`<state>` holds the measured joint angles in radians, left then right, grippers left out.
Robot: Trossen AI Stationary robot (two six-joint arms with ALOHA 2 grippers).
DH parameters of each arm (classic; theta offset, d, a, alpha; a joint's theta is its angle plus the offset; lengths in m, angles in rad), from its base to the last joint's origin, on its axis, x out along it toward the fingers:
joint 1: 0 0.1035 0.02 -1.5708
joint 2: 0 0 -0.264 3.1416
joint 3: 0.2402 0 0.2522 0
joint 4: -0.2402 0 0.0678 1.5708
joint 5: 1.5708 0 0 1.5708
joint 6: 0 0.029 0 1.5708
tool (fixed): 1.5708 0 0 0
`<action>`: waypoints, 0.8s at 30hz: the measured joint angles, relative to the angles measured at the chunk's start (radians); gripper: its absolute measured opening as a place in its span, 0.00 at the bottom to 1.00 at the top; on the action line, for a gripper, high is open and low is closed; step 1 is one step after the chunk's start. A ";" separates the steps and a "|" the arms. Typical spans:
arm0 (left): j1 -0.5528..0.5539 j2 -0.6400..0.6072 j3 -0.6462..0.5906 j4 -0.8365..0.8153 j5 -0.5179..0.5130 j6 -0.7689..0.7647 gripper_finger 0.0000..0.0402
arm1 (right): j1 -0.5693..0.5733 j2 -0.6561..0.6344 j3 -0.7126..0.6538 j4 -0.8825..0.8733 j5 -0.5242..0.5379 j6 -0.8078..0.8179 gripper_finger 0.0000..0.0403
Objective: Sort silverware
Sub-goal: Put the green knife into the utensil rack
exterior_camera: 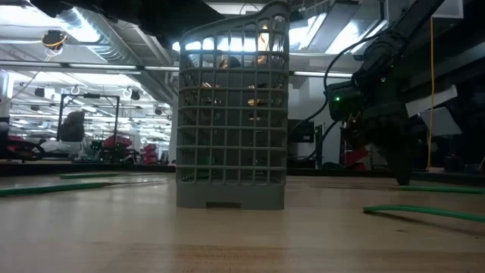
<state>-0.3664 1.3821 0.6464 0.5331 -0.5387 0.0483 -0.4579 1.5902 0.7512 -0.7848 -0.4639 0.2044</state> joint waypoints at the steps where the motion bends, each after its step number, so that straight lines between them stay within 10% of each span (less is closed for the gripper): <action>1: 0.000 0.000 0.000 0.000 0.000 0.000 0.28 | 0.000 0.000 0.000 -0.009 -0.017 0.000 0.05; 13: 0.000 0.000 0.000 0.000 0.000 -0.005 0.28 | 0.108 -0.187 0.001 -0.256 -0.011 -0.084 0.02; 24: 0.000 0.000 0.000 0.000 0.000 -0.111 0.28 | 0.424 -0.585 -0.035 -0.054 0.341 0.142 0.05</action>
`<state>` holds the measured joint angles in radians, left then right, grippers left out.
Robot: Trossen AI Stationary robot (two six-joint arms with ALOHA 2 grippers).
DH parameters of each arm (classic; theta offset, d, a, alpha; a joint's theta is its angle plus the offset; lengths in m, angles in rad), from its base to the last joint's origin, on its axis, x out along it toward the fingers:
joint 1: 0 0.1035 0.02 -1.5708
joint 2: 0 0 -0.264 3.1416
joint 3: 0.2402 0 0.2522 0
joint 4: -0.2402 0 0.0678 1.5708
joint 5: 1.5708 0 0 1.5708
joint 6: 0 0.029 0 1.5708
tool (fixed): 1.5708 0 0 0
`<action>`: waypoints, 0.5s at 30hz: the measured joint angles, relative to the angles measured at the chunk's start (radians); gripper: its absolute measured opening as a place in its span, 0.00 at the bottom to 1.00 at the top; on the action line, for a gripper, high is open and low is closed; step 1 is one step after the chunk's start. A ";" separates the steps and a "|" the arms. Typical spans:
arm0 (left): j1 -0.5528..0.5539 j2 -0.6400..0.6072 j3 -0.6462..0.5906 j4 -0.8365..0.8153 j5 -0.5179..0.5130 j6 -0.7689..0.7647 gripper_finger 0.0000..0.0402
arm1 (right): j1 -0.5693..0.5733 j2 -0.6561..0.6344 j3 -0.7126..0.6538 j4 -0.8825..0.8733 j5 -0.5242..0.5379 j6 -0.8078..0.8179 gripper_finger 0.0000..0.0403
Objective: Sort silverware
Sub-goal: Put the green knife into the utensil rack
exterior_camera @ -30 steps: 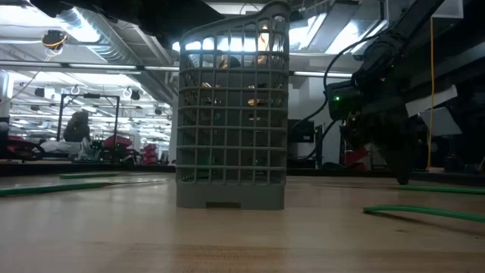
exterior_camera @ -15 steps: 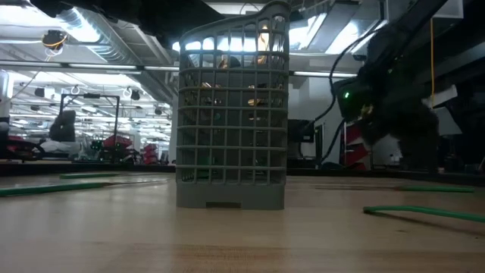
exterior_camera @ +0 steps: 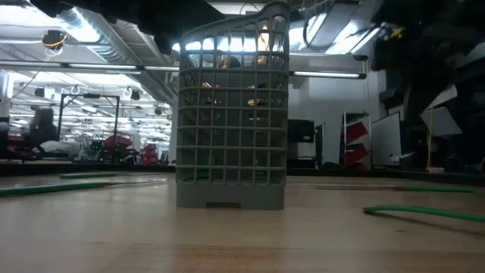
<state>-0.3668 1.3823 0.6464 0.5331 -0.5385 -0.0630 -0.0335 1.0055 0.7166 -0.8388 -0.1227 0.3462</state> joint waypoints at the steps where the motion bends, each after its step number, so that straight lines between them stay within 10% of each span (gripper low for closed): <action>1: 0.000 0.000 0.000 0.000 0.000 -0.009 0.28 | 0.025 -0.012 -0.006 0.025 0.004 0.014 0.06; 15: -0.123 0.013 0.000 0.113 0.263 -0.057 0.28 | 0.185 0.086 -0.034 0.193 0.148 0.015 0.35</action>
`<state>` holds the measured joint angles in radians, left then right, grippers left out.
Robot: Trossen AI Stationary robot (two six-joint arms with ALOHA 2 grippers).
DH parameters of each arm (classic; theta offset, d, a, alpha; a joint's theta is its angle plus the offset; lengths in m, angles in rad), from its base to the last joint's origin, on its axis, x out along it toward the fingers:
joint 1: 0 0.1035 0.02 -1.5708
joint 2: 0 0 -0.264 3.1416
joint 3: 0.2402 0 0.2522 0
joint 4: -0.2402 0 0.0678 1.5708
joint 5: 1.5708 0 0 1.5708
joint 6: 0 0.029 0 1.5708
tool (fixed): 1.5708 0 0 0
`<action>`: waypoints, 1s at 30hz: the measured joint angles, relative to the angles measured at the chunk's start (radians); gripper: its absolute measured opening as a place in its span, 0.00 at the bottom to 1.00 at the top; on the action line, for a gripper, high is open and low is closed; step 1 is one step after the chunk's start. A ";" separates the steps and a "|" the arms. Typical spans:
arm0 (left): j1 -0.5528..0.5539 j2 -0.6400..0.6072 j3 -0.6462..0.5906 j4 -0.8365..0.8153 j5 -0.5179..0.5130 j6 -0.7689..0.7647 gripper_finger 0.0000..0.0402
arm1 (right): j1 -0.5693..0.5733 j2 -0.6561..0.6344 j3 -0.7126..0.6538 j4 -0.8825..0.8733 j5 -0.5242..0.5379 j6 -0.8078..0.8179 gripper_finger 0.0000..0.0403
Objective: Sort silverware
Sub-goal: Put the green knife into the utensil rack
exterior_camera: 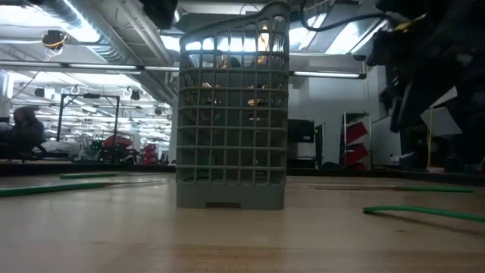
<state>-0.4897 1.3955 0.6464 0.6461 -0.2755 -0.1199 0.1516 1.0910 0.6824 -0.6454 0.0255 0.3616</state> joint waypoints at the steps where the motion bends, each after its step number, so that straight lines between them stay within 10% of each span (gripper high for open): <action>1: -0.017 0.010 0.000 0.007 0.000 -0.009 0.28 | 0.000 0.014 0.000 0.011 0.020 -0.001 0.35; 17: -0.132 0.358 0.130 0.097 0.000 -0.147 0.28 | -0.001 0.139 0.000 0.025 0.073 -0.075 0.36; 30: -0.131 0.411 0.139 0.099 -0.027 -0.187 0.28 | -0.002 0.213 -0.011 0.051 0.096 -0.186 0.36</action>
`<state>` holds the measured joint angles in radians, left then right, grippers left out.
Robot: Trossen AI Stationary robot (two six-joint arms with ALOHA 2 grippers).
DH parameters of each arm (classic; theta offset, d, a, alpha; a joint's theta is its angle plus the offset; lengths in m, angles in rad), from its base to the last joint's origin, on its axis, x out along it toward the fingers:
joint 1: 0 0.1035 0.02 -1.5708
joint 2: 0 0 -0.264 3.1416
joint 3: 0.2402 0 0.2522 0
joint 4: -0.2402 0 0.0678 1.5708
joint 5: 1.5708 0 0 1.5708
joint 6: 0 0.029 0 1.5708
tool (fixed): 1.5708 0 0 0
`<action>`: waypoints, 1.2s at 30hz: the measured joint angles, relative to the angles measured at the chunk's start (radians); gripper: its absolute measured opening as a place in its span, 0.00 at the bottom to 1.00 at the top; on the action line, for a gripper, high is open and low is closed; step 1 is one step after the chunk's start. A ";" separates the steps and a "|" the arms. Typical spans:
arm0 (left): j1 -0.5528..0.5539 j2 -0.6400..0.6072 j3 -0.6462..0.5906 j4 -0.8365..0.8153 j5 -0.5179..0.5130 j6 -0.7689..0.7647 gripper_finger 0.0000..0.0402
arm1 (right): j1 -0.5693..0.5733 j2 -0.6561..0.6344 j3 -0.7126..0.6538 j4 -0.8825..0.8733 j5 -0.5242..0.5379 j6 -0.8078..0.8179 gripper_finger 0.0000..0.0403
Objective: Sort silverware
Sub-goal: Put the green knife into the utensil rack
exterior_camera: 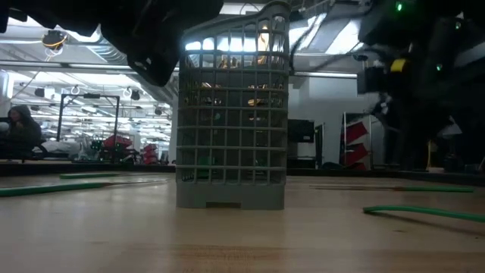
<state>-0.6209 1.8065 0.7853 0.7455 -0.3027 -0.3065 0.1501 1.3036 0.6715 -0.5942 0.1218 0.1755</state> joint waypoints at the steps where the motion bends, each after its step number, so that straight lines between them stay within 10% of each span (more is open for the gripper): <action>1: 0.000 0.000 0.000 -0.001 0.000 0.000 0.28 | 0.000 0.016 -0.004 -0.002 -0.001 0.000 0.36; 36: 0.026 0.000 0.000 0.022 -0.038 -0.005 0.28 | -0.002 0.187 -0.006 0.027 -0.165 0.186 0.11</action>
<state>-0.5946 1.8063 0.7857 0.7672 -0.3411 -0.3118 0.1482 1.4906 0.6659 -0.5675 -0.0428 0.3611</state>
